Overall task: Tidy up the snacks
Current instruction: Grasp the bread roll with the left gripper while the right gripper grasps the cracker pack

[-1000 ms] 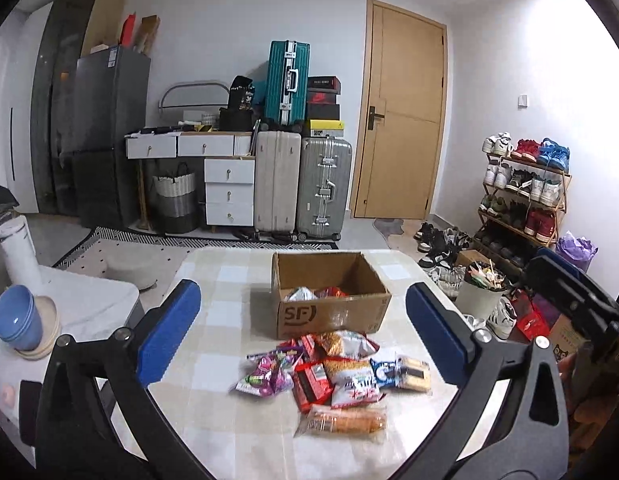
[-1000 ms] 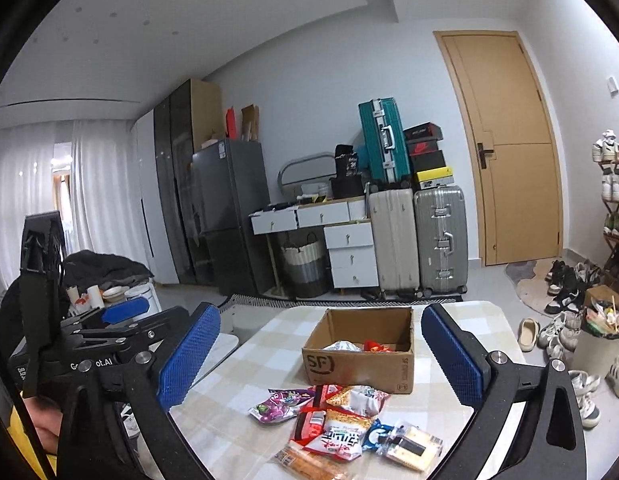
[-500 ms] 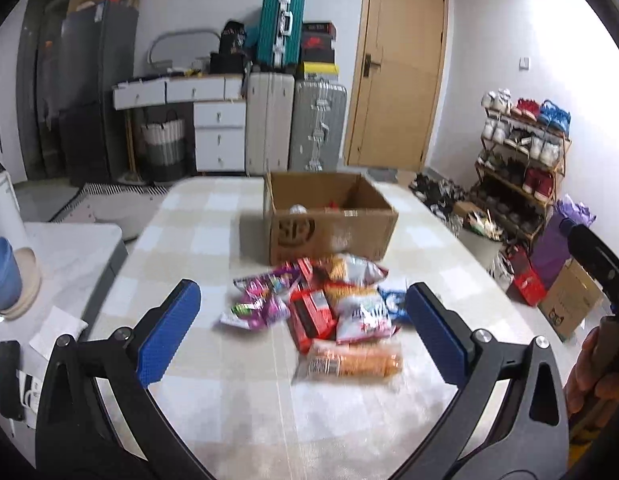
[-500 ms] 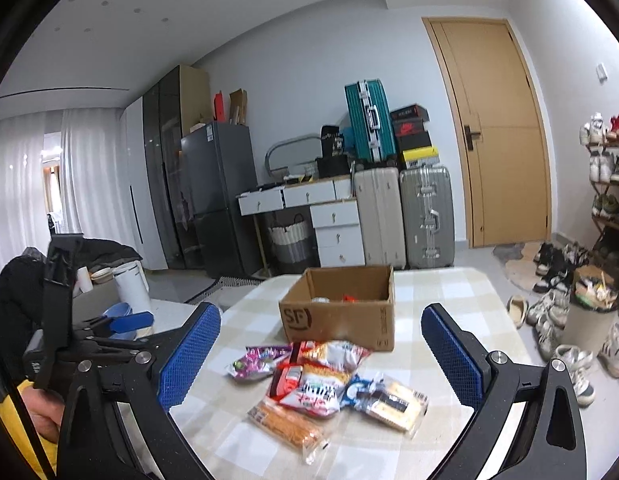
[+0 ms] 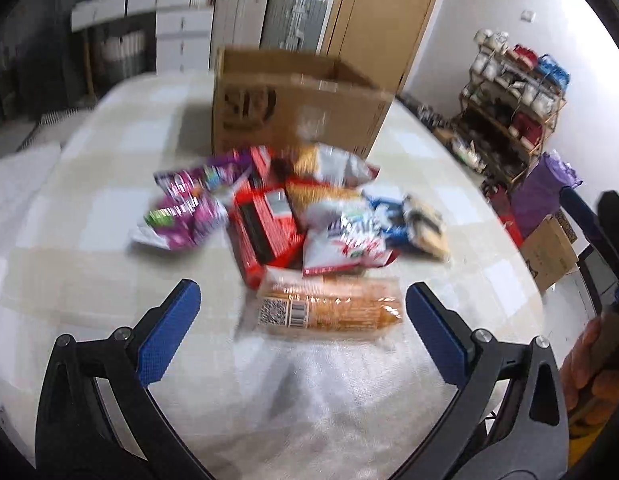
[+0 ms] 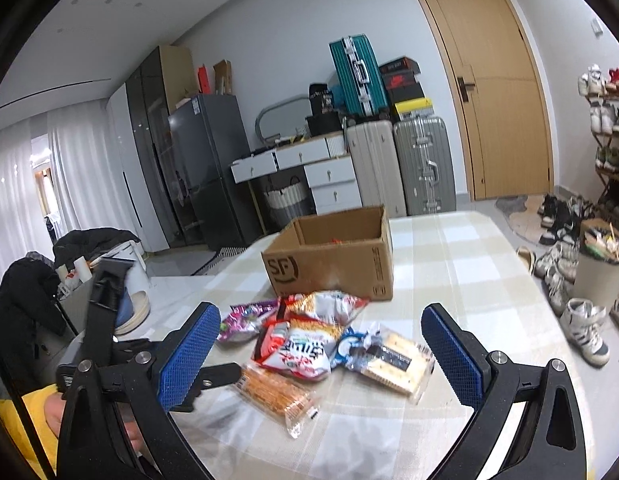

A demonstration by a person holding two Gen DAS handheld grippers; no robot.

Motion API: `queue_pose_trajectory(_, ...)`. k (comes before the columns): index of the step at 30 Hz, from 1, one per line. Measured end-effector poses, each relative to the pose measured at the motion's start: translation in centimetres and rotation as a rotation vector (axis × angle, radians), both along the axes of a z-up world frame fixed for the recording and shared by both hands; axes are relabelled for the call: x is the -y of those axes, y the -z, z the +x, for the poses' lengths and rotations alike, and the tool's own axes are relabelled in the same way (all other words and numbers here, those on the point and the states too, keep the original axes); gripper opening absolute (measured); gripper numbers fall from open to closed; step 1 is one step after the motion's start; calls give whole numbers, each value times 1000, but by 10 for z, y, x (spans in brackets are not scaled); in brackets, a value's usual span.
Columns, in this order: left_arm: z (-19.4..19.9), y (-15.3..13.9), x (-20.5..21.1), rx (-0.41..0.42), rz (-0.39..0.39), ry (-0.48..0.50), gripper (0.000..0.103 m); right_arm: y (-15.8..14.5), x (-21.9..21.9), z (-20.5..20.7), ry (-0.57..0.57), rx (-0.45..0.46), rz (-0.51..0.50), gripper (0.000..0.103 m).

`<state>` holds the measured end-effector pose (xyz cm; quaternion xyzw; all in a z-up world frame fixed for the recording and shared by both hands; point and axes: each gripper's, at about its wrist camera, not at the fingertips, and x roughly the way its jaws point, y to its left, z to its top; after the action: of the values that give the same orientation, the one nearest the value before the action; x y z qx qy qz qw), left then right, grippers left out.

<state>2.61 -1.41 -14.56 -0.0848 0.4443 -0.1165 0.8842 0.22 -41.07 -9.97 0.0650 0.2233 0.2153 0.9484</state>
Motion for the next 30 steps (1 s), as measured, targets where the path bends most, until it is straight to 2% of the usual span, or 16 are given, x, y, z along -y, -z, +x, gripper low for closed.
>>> queue_pose_trajectory(9,51,55,16,-146,-1,-21,103,35,13,27,5,-95,30,102)
queue_pose_trajectory(11,58,63,16,-150,-41,-27,103,43,16,33,6,-117,42,102)
queue_pose_trajectory(14,67,66,20,-147,-45,-18,101,56,19,43,1,-154,59,102)
queue_pose_trajectory(17,71,65,22,-136,-87,13,85,65,18,49,-6,-182,72,102)
queue_pose_trajectory(18,72,64,22,-139,-105,21,76,68,17,51,-12,-191,76,102)
queue_pose_trajectory(20,74,65,22,-141,-127,32,69,71,15,53,-19,-196,74,102)
queue_pose_trajectory(22,77,63,19,-140,-158,33,56,72,14,54,-22,-198,72,102)
queue_pose_trajectory(25,84,59,15,-143,-181,28,48,73,13,55,-22,-199,72,102)
queue_pose_trajectory(30,91,53,11,-147,-200,33,40,74,13,58,-8,-209,55,102)
